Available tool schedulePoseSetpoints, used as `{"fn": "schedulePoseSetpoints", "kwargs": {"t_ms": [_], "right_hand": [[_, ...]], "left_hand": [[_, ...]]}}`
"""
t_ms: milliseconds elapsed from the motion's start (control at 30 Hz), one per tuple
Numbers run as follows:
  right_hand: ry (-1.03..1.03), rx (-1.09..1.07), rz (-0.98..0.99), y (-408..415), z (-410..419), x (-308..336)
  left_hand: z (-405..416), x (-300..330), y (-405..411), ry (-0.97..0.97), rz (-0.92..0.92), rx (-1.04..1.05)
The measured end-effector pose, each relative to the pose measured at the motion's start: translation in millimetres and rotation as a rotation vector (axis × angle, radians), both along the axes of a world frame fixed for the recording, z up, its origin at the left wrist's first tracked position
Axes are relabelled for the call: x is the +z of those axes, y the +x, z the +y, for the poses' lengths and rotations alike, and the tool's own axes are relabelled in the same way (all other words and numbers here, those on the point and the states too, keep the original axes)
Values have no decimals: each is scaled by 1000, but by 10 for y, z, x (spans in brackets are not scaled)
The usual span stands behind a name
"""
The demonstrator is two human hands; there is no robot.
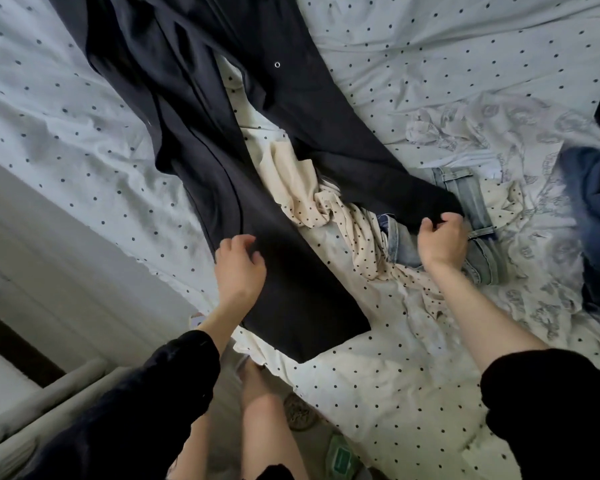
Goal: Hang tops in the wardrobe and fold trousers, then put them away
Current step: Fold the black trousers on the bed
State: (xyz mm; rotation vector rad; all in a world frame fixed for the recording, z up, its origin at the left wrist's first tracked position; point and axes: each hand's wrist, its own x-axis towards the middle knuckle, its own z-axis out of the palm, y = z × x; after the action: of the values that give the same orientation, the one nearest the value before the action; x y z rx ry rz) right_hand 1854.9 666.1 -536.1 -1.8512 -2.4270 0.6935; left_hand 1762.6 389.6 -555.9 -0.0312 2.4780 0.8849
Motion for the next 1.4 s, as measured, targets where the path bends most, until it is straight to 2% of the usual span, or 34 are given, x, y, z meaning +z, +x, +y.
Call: {"fn": "schedulePoseSetpoints", "kwargs": {"t_ms": [100,233,300,433,500,600,700,767,833,933,1033,1133,1200,1267,1333,1400], "right_hand": [[-202,-324,117,-46,285,-197],[-555,-703,463,-123,485,-272],[-732,-753,546,-158,569,-270],[-907,-693,509,-170,605,-248],[-833,-634,514,-150,595,-245],[-548,-500,443,-46,610,-122],[-304,-370,291,123,677,168],[-180,-330,199,287,716,394],[-179,-341,190,461,677,584],[-368,-445,269,712,516,634],[-576,-498,397,926,312,660],[-602,-443,568,988,193,695],[-547,-364,625,965,103,738],[-406,-256,609,907,-15,793],[-233,-166,634,823,-208,888],[6,43,651,711,-448,1012]], "left_hand": [[509,39,-97,137,76,-131],[1185,71,-166,203,-42,-238],[1410,66,-198,182,-101,-218],[1626,80,-326,139,-177,-82],[1663,158,-342,130,-153,-41],[1710,334,-249,214,-70,-36],[1729,598,-1,422,-193,-7],[1671,717,227,417,-264,-21],[1555,762,466,398,-395,15],[1361,714,707,345,-639,151],[1200,695,761,295,-714,138],[1072,673,742,210,-739,44],[1001,679,721,177,-768,30],[945,671,676,198,-768,52],[900,710,607,244,-778,53],[872,746,509,357,-809,91]]}}
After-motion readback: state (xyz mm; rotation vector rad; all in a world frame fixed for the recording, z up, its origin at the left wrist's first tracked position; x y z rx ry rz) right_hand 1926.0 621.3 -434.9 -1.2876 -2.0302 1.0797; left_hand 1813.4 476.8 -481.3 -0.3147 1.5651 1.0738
